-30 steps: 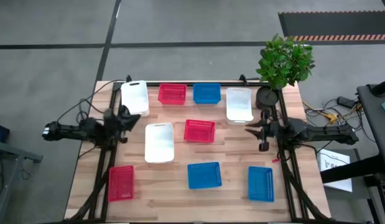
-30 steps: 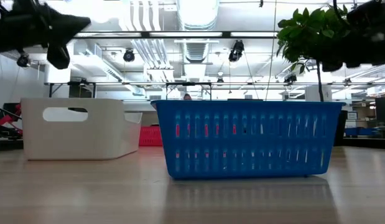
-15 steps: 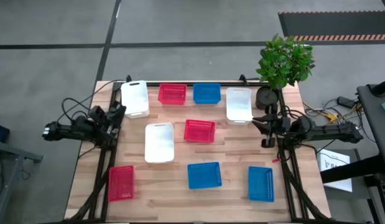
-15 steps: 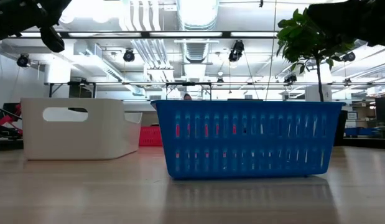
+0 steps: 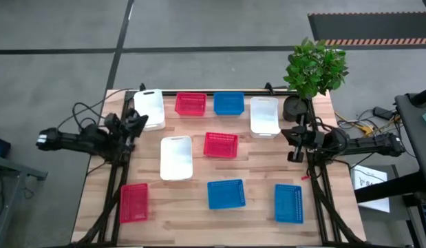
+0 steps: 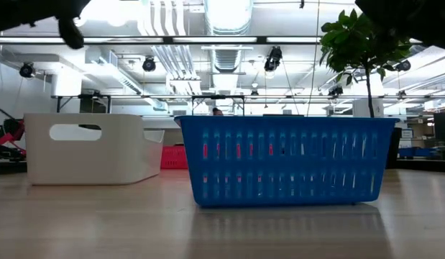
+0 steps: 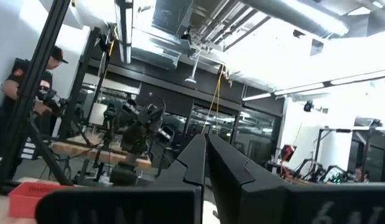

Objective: Stack baskets by color
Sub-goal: Stack the middle red bin on the top red bin

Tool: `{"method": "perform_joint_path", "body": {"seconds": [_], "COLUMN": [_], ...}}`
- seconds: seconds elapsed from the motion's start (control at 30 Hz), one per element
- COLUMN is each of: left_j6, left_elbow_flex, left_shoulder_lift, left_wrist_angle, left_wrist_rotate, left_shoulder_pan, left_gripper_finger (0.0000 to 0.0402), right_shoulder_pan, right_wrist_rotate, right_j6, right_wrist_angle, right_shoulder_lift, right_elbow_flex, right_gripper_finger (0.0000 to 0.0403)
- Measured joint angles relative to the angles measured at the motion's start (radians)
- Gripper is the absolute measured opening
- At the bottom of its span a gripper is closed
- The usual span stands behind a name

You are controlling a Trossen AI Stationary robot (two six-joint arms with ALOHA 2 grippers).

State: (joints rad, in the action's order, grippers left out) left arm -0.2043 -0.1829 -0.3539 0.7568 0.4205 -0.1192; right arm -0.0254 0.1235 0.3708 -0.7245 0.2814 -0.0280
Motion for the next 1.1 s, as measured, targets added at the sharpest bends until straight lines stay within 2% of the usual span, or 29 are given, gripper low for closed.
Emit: {"method": "perform_joint_path", "body": {"seconds": [0.2,0.33,0.43,0.63,0.87,1.0,1.1], "left_j6": [0.001,0.001,0.001,0.000,0.009,0.093,0.151], "left_elbow_flex": [-0.186,-0.337,-0.456,-0.705,-0.970,-1.072,-1.131], "left_shoulder_lift": [-0.257,-0.448,-0.582,-0.799,-1.041,-1.158,-1.220], "left_wrist_angle": [-0.017,-0.130,-0.243,-0.580,-0.914,-1.063,-1.121], "left_wrist_rotate": [-0.002,-0.021,-0.024,-0.037,-0.128,-0.140,-0.140], "left_shoulder_pan": [0.000,0.000,0.000,0.000,0.000,0.002,0.002], "left_gripper_finger": [0.0000,0.0000,0.0000,0.0000,0.0000,0.0000,0.0000], "right_shoulder_pan": [0.000,0.000,0.000,0.000,0.000,0.000,0.000], "right_wrist_rotate": [0.008,0.008,0.008,0.008,-0.034,-0.138,-0.156], "right_j6": [0.006,0.008,0.008,0.006,-0.043,-0.065,-0.091], "right_wrist_angle": [0.008,0.008,0.009,0.009,0.005,-0.098,-0.212], "right_shoulder_lift": [0.003,0.001,0.001,0.002,0.019,0.091,0.171], "right_elbow_flex": [0.000,0.000,0.000,0.000,0.000,0.000,0.000], "right_gripper_finger": [0.0009,0.0009,0.0009,0.0009,0.0009,0.0009,0.0009]}}
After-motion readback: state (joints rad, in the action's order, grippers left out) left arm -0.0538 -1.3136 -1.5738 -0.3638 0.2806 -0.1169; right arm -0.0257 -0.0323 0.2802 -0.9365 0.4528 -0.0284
